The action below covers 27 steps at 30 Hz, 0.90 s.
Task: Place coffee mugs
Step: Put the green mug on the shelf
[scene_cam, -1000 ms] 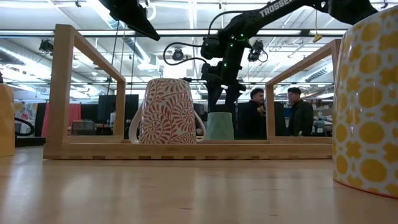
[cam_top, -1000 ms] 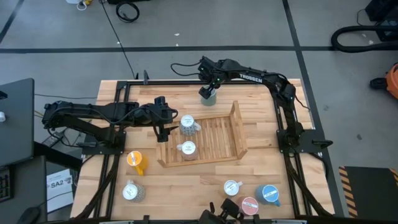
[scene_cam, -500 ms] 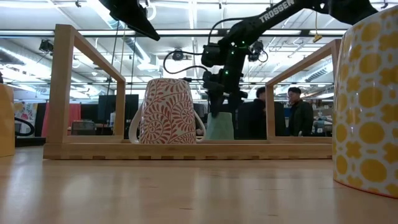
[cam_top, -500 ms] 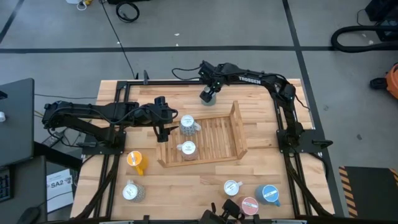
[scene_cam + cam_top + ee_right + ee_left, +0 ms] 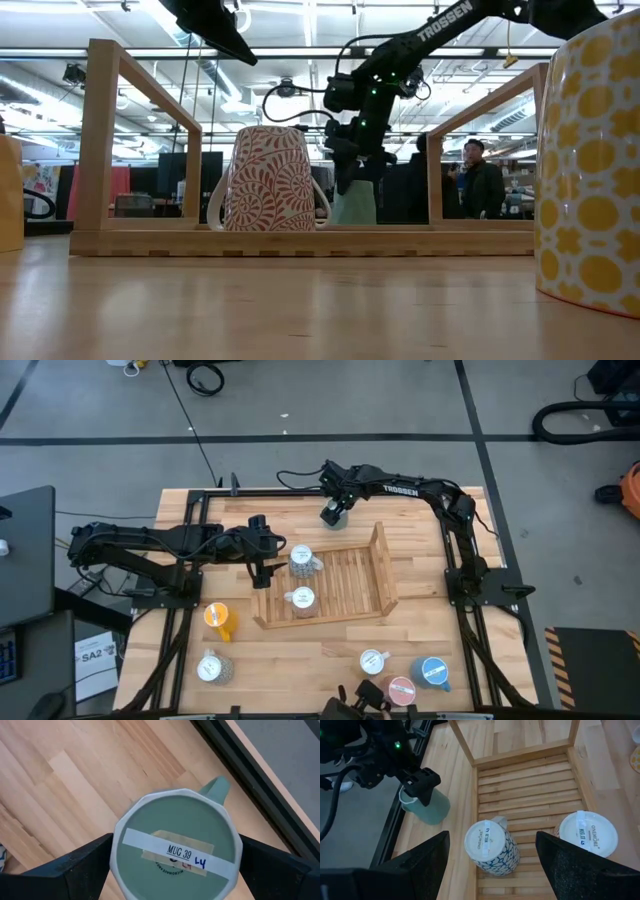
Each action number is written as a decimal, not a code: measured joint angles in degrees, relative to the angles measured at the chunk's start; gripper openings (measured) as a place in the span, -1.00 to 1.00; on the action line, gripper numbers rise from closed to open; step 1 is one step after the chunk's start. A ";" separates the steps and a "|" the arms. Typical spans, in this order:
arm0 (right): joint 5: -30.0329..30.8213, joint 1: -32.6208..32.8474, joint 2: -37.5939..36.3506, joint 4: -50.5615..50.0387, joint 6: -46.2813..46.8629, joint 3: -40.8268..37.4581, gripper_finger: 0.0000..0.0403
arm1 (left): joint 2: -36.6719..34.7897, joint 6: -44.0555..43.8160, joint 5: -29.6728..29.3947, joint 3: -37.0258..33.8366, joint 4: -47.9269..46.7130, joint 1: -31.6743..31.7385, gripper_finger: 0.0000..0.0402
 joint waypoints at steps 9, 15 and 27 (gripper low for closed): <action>0.05 0.00 0.00 0.64 0.15 0.00 0.98 | 0.00 0.01 -0.01 0.00 0.00 0.00 0.51; 0.09 0.00 0.00 0.68 0.38 0.00 0.97 | 0.00 0.01 0.00 0.00 0.00 0.00 0.51; 0.09 0.00 -0.02 0.64 2.11 0.09 0.84 | 0.00 -0.01 0.01 0.00 0.00 0.00 0.51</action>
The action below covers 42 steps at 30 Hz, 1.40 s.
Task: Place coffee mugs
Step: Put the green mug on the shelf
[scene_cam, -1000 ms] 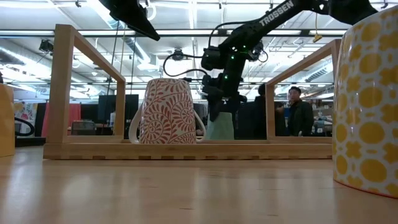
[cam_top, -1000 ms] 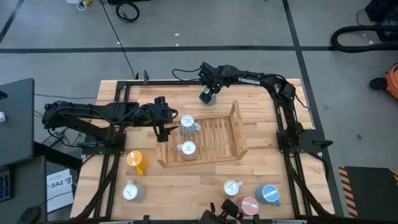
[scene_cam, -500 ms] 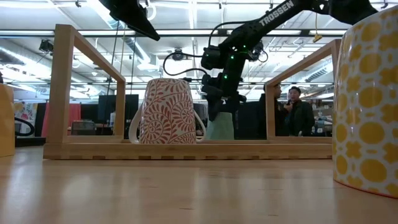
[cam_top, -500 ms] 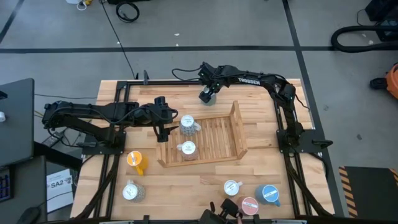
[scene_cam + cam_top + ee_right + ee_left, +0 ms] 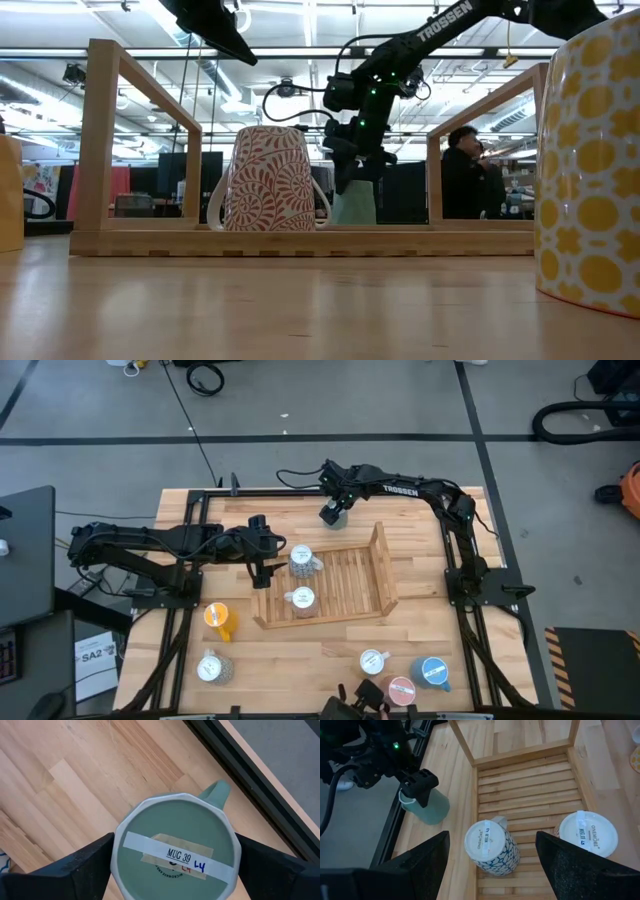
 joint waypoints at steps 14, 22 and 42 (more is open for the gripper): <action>-0.28 0.89 -0.07 -0.85 -0.10 0.00 0.83 | 0.00 0.02 0.00 0.00 0.00 0.00 0.51; -0.48 1.07 -0.07 -0.94 -0.63 0.00 0.83 | 0.00 0.01 -0.01 0.00 0.00 0.01 0.51; -2.08 1.63 -5.47 -4.47 -1.74 0.00 0.83 | 0.00 0.02 -0.02 0.00 -0.02 0.00 0.51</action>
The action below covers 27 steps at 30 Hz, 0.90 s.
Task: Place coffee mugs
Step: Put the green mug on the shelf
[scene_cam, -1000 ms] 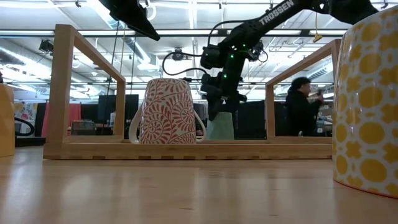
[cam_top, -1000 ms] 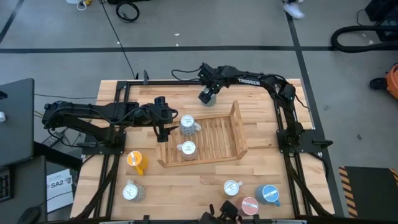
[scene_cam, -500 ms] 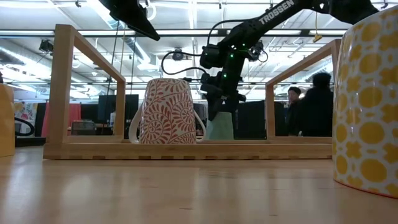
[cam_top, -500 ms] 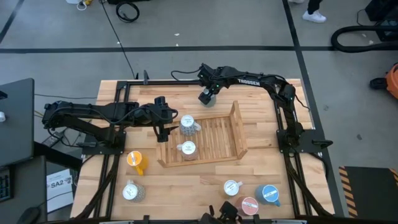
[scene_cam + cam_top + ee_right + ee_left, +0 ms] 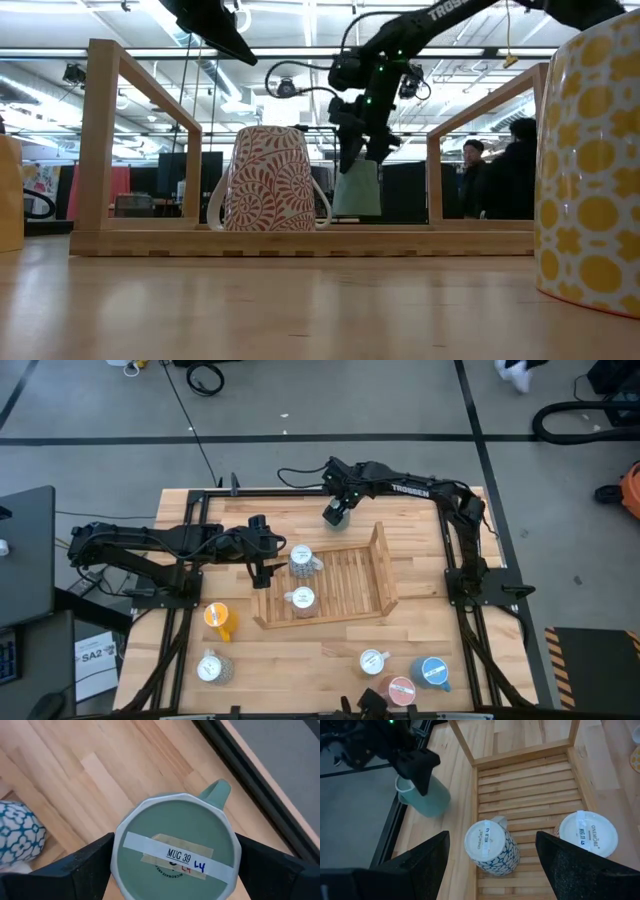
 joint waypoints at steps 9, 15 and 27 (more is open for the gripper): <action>-0.02 4.69 -3.15 -2.34 1.12 0.00 0.83 | 0.00 0.02 0.00 0.00 0.00 0.00 0.51; 0.00 8.95 -3.14 -2.81 1.33 0.00 0.83 | 0.00 0.01 0.02 0.00 0.00 0.00 0.51; 1.00 13.61 -3.07 -4.11 3.17 0.00 0.83 | 0.00 0.00 0.02 0.00 0.01 0.02 0.51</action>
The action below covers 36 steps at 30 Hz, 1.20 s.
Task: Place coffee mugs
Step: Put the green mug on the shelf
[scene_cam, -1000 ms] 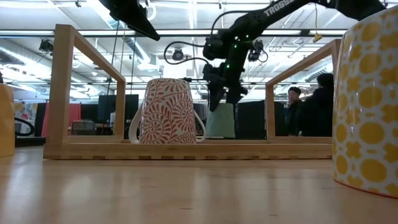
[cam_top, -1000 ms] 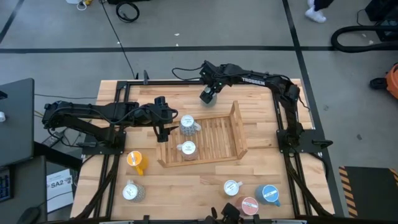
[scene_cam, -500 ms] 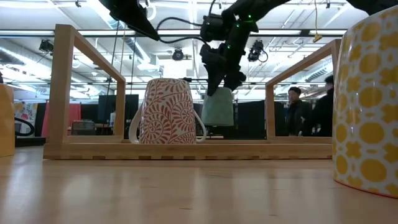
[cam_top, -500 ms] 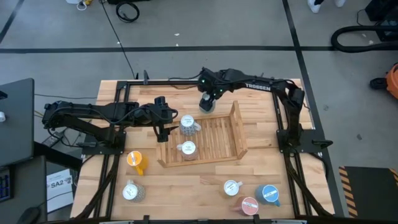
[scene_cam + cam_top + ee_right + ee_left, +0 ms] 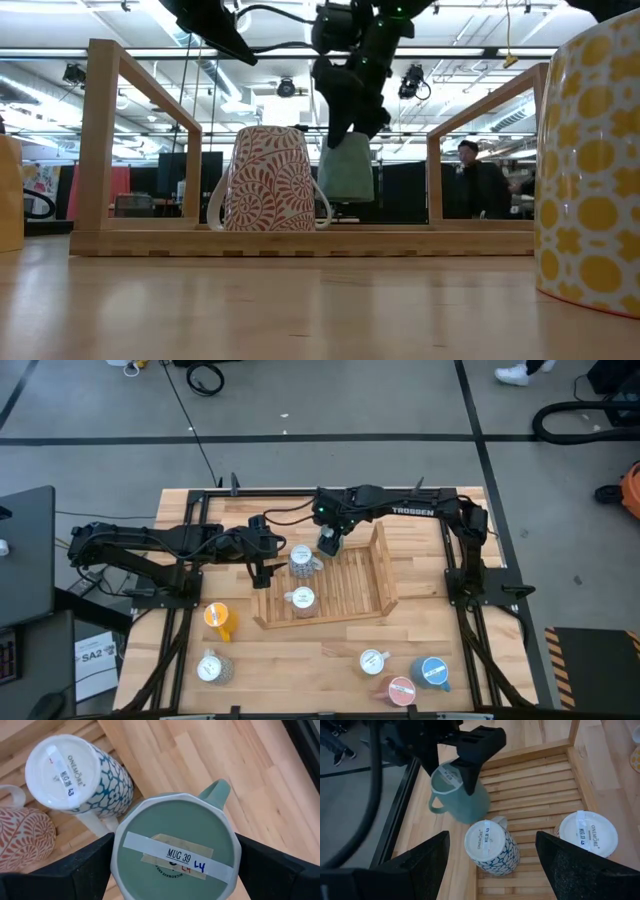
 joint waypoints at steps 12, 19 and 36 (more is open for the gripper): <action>1.14 3.62 0.09 0.01 1.01 0.00 0.83 | 0.00 0.00 0.00 0.00 -0.01 -0.02 0.51; 1.14 5.70 0.09 -0.23 1.74 0.00 0.83 | 0.00 0.00 0.02 0.00 0.00 -0.02 0.51; 3.19 6.00 0.11 -0.36 2.50 -0.75 0.83 | 0.00 -0.02 0.02 -0.02 0.01 0.00 0.51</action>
